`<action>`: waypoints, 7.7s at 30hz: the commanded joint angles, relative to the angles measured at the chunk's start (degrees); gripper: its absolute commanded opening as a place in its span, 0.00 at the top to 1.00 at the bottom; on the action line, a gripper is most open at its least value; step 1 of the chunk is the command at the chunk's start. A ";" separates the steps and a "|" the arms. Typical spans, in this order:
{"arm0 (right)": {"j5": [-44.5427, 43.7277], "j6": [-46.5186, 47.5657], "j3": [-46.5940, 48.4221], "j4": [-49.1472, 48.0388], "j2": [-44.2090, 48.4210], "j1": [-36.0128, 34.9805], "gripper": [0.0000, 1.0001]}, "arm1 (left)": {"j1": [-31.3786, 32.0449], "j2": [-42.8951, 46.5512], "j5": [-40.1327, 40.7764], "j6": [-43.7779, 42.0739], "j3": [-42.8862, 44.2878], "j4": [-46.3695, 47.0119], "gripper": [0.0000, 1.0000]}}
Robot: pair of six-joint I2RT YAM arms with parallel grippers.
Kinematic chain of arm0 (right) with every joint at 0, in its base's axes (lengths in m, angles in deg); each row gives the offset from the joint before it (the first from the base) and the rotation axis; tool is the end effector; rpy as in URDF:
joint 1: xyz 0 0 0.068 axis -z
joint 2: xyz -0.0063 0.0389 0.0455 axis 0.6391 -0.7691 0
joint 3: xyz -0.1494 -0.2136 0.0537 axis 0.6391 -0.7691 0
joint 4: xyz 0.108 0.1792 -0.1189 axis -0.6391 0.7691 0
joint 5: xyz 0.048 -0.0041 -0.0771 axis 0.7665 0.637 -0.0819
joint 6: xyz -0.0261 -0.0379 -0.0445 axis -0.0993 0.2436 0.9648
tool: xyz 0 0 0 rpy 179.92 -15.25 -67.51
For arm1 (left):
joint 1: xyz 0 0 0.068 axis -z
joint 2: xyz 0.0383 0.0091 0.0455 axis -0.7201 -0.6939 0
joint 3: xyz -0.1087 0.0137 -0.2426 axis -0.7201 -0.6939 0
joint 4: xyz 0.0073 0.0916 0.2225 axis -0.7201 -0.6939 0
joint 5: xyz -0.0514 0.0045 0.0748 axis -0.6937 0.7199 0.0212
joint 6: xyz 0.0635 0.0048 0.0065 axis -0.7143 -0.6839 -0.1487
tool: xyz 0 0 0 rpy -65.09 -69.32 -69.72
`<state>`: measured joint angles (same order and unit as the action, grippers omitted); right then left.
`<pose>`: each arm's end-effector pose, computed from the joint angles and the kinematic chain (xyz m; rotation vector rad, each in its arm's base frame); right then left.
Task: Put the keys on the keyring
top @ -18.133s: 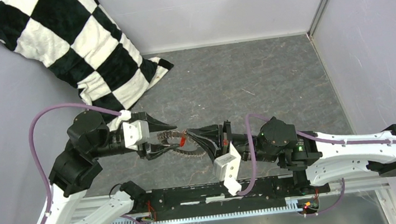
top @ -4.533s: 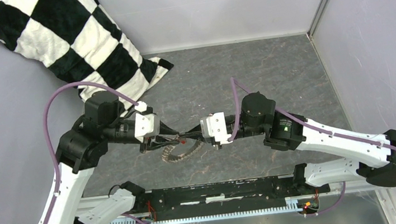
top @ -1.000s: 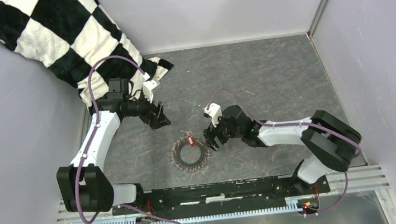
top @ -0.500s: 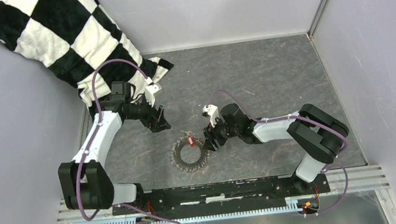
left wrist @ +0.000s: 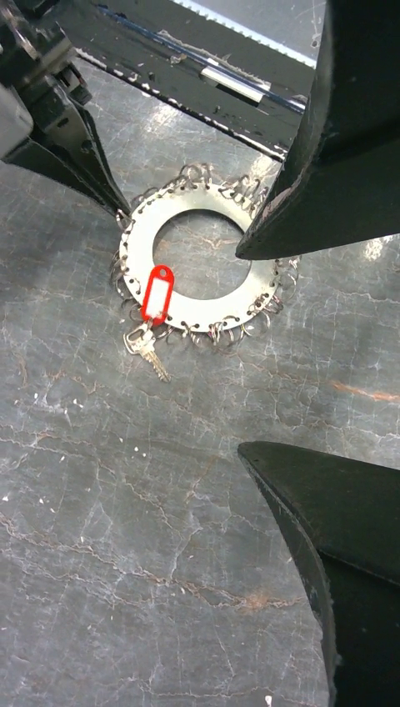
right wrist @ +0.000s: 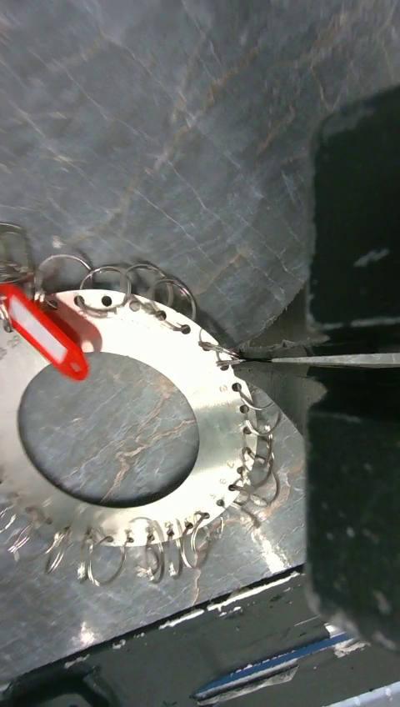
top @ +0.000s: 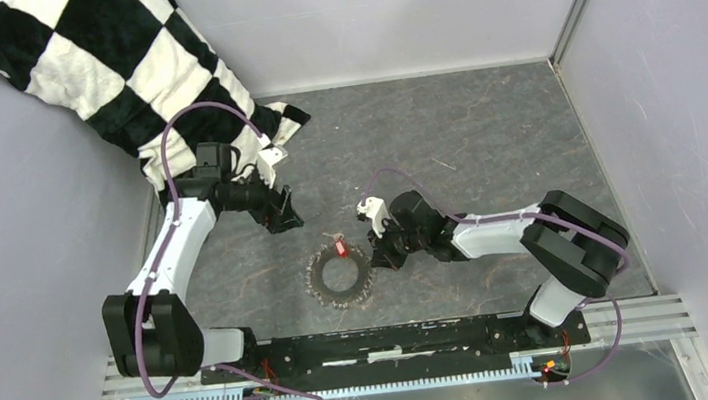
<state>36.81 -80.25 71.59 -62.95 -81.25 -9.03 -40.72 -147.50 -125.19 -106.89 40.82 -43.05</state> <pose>0.1833 0.2377 0.1405 -1.0376 2.1841 0.9347 0.2413 -0.0569 0.2624 1.0386 2.1396 -0.7645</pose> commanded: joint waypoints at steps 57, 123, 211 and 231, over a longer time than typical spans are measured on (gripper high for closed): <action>42.37 8.56 32.10 5.86 17.80 0.77 0.99 | 13.62 8.16 -22.03 -43.40 19.44 -25.54 0.08; 5.63 -25.44 16.31 -57.43 26.50 4.81 0.02 | 17.84 21.55 -9.03 67.46 15.69 64.88 0.98; 21.00 1.04 49.12 21.40 24.46 5.94 0.24 | 17.79 25.21 -20.85 59.24 8.15 47.82 0.98; 30.80 -15.25 46.57 8.70 23.82 7.87 0.79 | 17.74 24.68 -23.04 55.85 8.27 41.52 0.98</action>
<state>63.47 -89.70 119.17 -46.73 -57.95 -0.59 -23.10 -122.80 -146.59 -51.20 48.62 -2.14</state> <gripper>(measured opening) 0.097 0.306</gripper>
